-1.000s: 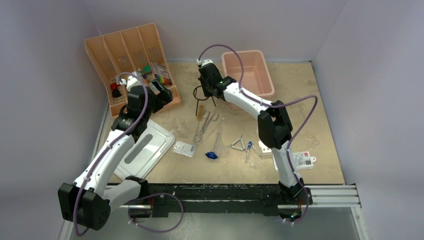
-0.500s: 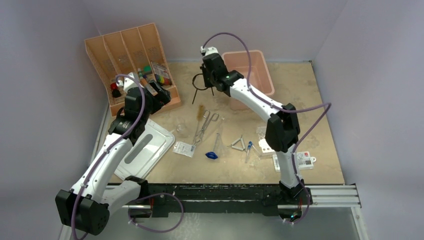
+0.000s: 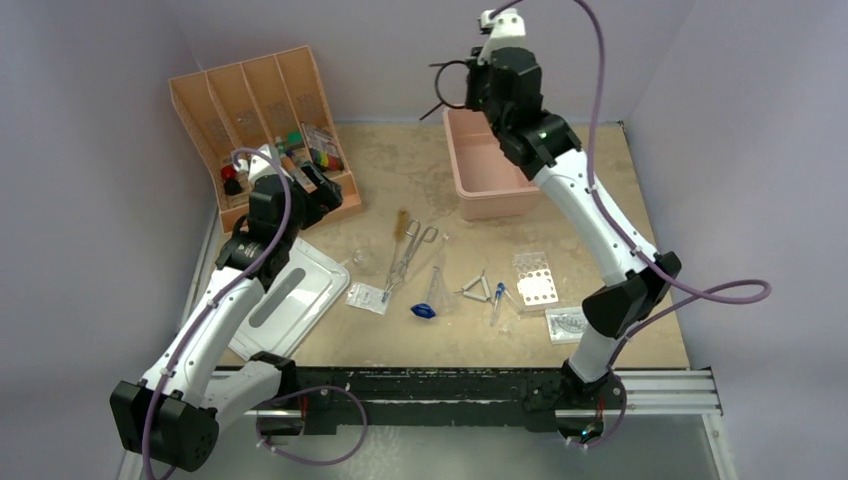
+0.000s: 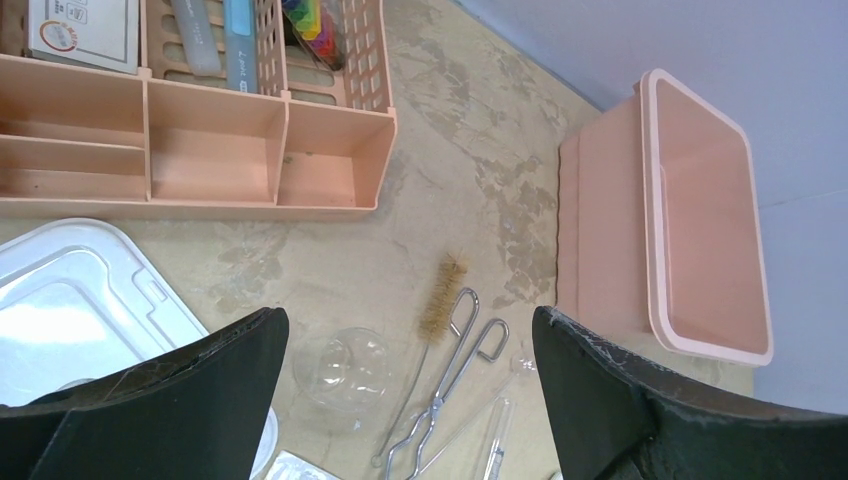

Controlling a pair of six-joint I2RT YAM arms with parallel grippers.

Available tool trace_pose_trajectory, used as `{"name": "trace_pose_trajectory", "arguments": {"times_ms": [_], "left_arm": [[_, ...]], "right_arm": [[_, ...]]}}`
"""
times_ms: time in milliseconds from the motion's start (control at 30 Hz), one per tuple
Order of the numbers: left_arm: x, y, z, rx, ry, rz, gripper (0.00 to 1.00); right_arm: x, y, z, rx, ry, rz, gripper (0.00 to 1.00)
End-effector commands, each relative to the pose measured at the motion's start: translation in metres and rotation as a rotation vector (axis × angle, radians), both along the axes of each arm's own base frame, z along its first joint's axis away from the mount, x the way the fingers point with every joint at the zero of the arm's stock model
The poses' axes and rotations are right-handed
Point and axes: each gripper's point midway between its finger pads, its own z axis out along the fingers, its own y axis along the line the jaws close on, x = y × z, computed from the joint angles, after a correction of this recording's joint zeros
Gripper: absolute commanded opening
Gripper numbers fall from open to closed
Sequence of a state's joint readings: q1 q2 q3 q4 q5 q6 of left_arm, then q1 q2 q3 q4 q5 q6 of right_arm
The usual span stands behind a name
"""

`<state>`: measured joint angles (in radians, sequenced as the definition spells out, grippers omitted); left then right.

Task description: Organize the chemistry lab equipment

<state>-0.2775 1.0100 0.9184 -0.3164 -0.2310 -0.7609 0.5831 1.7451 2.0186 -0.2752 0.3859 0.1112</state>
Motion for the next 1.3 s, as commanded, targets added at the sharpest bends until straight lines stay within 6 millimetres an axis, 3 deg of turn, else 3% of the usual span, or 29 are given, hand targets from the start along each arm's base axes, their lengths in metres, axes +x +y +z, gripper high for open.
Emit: {"name": "trace_pose_trajectory", "arguments": {"times_ms": [0, 100, 200, 367, 500, 733, 833, 967, 1267], "left_arm": [[0.005, -0.006, 0.028, 0.02, -0.07, -0.052, 0.91], [0.004, -0.007, 0.024, 0.038, -0.07, -0.066, 0.91], [0.011, -0.011, 0.019, 0.039, -0.075, -0.084, 0.91], [0.03, -0.022, 0.017, 0.033, -0.063, -0.114, 0.91], [0.049, -0.031, 0.025, -0.022, -0.111, -0.107, 0.91], [0.072, -0.032, 0.018, -0.033, -0.102, -0.067, 0.9], [0.079, -0.034, 0.01, -0.031, -0.086, -0.068, 0.89], [0.083, -0.039, 0.004, -0.042, -0.073, -0.077, 0.89], [0.083, -0.037, 0.002, -0.027, -0.058, -0.072, 0.89]], "right_arm": [[0.017, -0.074, 0.001, -0.012, 0.012, -0.196, 0.0], [0.024, -0.105, -0.023, -0.001, 0.089, -0.272, 0.0], [0.034, -0.12, -0.05, 0.024, 0.158, -0.292, 0.0], [0.057, -0.125, -0.095, 0.029, 0.273, -0.272, 0.0], [0.073, -0.12, -0.119, 0.075, 0.34, -0.215, 0.0], [0.095, -0.134, -0.173, 0.042, 0.444, -0.337, 0.0], [0.1, -0.143, -0.189, 0.047, 0.461, -0.397, 0.0], [0.114, -0.141, -0.201, 0.066, 0.451, -0.403, 0.0], [0.133, -0.161, -0.229, 0.039, 0.443, -0.548, 0.0]]}}
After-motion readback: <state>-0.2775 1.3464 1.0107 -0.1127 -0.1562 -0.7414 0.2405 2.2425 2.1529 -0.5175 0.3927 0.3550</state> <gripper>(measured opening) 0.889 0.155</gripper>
